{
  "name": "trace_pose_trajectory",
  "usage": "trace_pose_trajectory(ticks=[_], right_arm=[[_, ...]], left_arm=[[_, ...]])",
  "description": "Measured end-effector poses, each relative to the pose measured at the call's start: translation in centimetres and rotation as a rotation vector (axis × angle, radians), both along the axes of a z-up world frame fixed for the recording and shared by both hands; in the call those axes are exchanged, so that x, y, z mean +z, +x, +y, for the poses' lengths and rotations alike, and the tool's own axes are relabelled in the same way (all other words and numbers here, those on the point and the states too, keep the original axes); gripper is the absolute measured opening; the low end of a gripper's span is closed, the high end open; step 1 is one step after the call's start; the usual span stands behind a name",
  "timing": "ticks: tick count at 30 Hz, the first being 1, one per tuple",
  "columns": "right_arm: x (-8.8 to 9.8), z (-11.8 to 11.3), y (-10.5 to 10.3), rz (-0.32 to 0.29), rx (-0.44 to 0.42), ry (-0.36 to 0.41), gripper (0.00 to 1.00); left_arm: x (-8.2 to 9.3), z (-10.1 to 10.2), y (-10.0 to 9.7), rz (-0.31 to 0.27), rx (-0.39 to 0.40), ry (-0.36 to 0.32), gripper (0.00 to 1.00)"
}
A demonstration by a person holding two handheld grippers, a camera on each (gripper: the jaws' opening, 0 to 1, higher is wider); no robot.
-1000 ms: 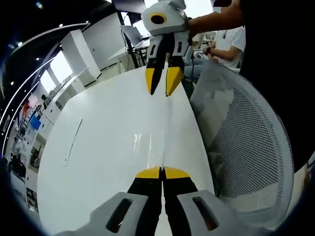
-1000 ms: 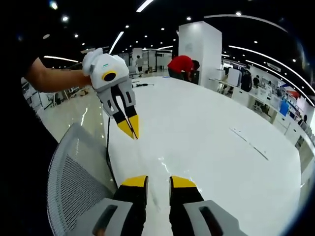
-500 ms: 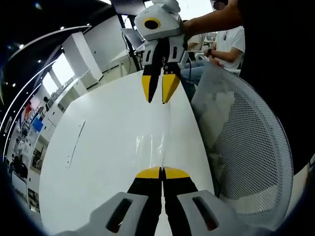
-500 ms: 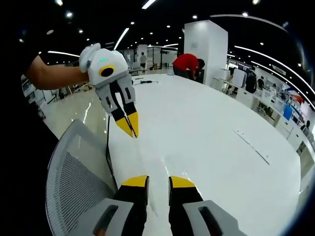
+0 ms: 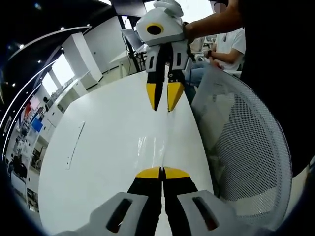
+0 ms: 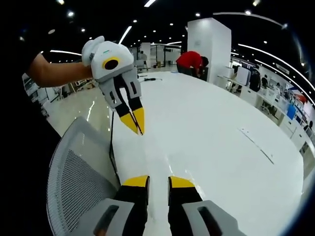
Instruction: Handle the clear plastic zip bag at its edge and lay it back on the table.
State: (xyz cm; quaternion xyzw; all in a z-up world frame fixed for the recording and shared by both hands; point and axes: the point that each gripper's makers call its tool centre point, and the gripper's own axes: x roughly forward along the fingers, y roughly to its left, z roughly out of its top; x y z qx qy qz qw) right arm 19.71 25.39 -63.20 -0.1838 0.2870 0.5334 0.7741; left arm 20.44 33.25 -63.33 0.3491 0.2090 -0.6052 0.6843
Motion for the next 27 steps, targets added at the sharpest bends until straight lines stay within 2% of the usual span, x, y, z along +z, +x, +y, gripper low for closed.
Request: trace_pose_trajectory(ticks=[13,21,22,23,24,27], right_arm=[[-1.8,1.0,-1.2,0.057,0.017,-0.008,0.07],[-2.0,1.7,-1.0,0.053,0.006,0.013,0.07],[-2.0,1.8,-1.1,0.055,0.008,0.013,0.06],[-2.0,1.8,-1.1,0.046,0.014,0.011,0.00],[-1.9,1.8,-1.0,0.026,0.017,0.010,0.00],[-1.8,1.9,-0.9,0.044,0.004,0.019,0.00]], left_arm=[[0.9,-1.0,0.7,-0.009,0.013,-0.047,0.00],[1.4,-1.5,0.9,-0.001,0.019,-0.066,0.00],[1.5,-1.7,0.9,-0.003,0.017,-0.069,0.00],[1.5,-1.7,1.0,-0.003,0.017,-0.069,0.00],[1.4,-1.6,1.1,-0.006,0.018,-0.067,0.00],[1.3,-1.5,1.2,-0.004,0.023,-0.064,0.00]])
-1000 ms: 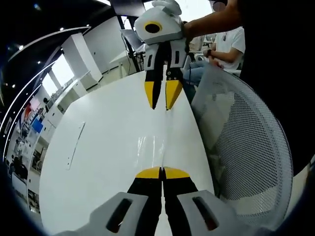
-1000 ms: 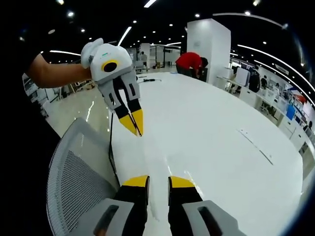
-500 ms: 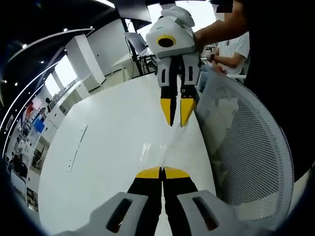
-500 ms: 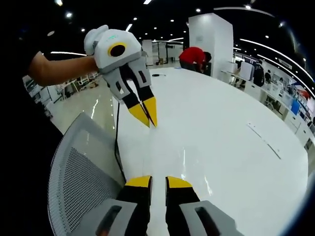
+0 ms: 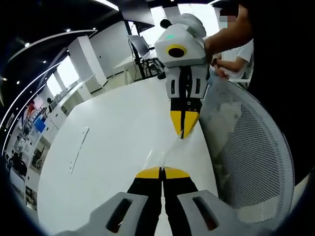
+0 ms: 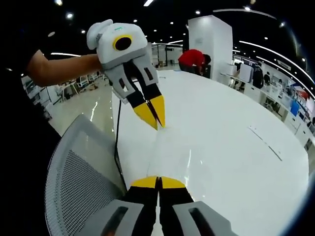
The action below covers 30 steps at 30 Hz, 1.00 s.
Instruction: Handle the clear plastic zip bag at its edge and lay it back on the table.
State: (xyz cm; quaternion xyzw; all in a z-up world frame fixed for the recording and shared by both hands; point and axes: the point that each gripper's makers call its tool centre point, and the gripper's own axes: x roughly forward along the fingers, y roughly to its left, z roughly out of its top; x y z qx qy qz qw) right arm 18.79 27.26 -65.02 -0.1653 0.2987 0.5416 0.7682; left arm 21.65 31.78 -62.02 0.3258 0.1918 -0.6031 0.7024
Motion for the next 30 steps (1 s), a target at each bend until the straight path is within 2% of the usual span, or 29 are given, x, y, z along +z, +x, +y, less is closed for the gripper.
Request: trace_pose_trajectory(ticks=[2,5,9,12,21,30], right_arm=[[0.0,0.0,0.1,-0.001,-0.002,-0.004,0.00],[0.0,-0.1,0.2,0.003,-0.009,-0.009,0.00],[0.1,-0.1,0.4,0.006,-0.010,-0.009,0.00],[0.2,-0.1,0.6,0.008,-0.015,-0.011,0.00],[0.0,-0.1,0.7,0.012,-0.014,-0.025,0.00],[0.1,-0.2,0.7,0.013,-0.017,-0.027,0.00]], left_arm=[[0.0,0.0,0.0,0.001,-0.001,0.000,0.00],[0.9,-0.2,0.1,-0.007,0.009,-0.037,0.00],[1.6,-0.5,-0.2,-0.002,-0.001,-0.058,0.05],[1.8,-0.8,-0.6,-0.027,-0.029,-0.034,0.06],[3.1,-1.9,-1.0,-0.045,-0.067,-0.045,0.06],[2.6,-2.8,-2.2,-0.045,-0.120,-0.010,0.07]])
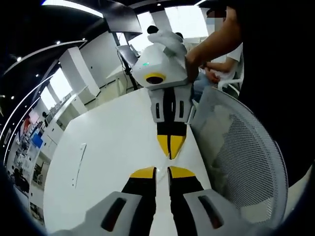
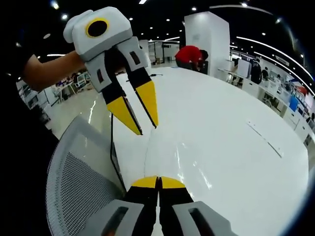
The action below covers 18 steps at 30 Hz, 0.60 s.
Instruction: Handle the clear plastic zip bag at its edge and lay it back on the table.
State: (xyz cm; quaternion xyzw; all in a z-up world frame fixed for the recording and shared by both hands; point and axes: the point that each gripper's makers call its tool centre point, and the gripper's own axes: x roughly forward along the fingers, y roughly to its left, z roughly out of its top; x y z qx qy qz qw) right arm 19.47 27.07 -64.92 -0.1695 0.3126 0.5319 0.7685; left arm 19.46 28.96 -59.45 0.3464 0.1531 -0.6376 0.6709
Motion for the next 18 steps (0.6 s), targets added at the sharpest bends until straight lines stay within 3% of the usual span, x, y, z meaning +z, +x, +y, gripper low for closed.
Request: trace_pose_trajectory(ticks=[18], right_arm=[[0.5,0.5,-0.4,0.017,0.000,-0.004,0.00]], left_arm=[[-2.0,-2.2,-2.0,-0.008,-0.097,0.071,0.07]])
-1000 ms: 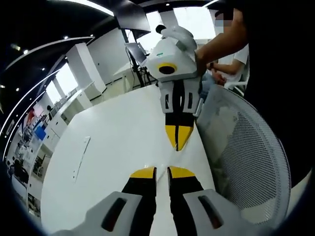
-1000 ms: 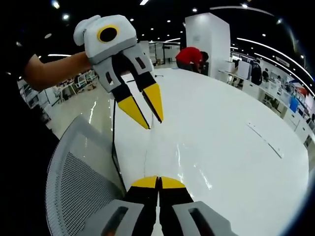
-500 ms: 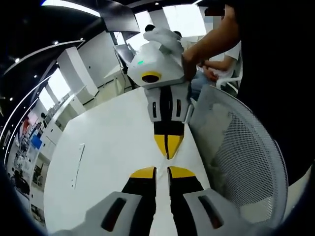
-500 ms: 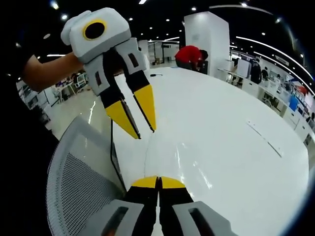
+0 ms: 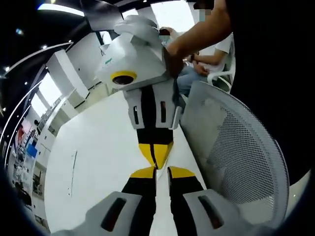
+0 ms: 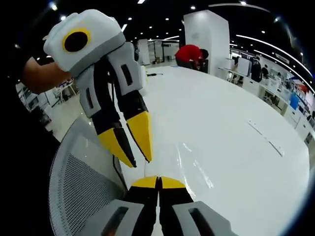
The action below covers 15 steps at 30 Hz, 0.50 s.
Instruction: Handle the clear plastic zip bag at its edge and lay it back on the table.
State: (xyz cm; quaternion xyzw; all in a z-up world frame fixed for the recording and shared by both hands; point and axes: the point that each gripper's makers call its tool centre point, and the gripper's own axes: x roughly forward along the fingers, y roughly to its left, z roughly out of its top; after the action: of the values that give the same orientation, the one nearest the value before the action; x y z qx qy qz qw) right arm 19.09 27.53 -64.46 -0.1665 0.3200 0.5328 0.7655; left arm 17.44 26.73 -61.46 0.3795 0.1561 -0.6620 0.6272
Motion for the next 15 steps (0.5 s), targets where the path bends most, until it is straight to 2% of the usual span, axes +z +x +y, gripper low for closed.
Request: trace_pose_trajectory(ticks=[15], right_arm=[[0.4,0.0,0.2,0.012,-0.008,0.018,0.00]], left_arm=[[-1.8,0.0,-0.2,0.004,0.006,0.017,0.04]])
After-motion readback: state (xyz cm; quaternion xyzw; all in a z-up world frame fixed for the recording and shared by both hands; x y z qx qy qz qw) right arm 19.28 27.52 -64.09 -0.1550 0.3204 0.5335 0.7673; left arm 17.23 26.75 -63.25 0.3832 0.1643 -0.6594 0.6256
